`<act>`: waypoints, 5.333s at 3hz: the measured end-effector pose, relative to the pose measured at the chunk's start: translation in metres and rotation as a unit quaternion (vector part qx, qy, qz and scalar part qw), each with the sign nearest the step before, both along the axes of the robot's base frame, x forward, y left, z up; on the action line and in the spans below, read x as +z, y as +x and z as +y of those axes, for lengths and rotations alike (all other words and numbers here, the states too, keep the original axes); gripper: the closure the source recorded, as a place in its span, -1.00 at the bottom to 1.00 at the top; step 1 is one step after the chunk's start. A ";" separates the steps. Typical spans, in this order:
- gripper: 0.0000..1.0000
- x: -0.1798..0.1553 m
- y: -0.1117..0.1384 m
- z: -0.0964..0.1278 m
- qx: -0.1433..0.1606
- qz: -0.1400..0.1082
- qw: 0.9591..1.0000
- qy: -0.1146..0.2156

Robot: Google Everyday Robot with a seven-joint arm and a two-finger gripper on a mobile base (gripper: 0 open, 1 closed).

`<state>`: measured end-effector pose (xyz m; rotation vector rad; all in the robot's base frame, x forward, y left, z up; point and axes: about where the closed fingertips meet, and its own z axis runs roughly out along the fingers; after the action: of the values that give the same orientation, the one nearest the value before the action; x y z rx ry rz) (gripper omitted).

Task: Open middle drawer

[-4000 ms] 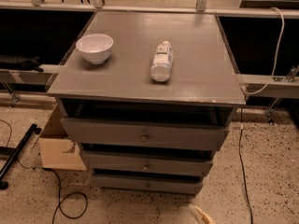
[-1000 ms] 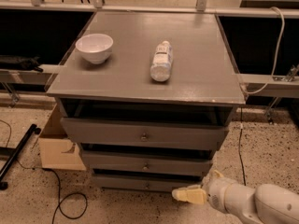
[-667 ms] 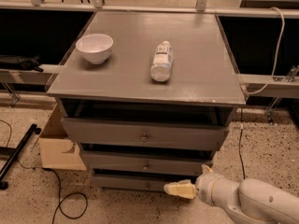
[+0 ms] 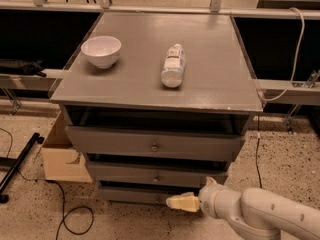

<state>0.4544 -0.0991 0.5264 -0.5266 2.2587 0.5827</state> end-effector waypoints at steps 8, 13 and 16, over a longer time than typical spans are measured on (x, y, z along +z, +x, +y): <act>-1.00 -0.051 0.035 0.028 -0.002 0.041 0.994 0.097; -1.00 -0.059 0.030 0.042 -0.039 -0.044 0.980 0.188; -1.00 -0.025 0.043 0.034 -0.042 -0.182 0.969 0.160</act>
Offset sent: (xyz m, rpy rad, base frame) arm 0.0196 0.0365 -0.0305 -0.0416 0.0329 0.0561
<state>0.4978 -0.0646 0.5017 -0.3411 1.7880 0.7267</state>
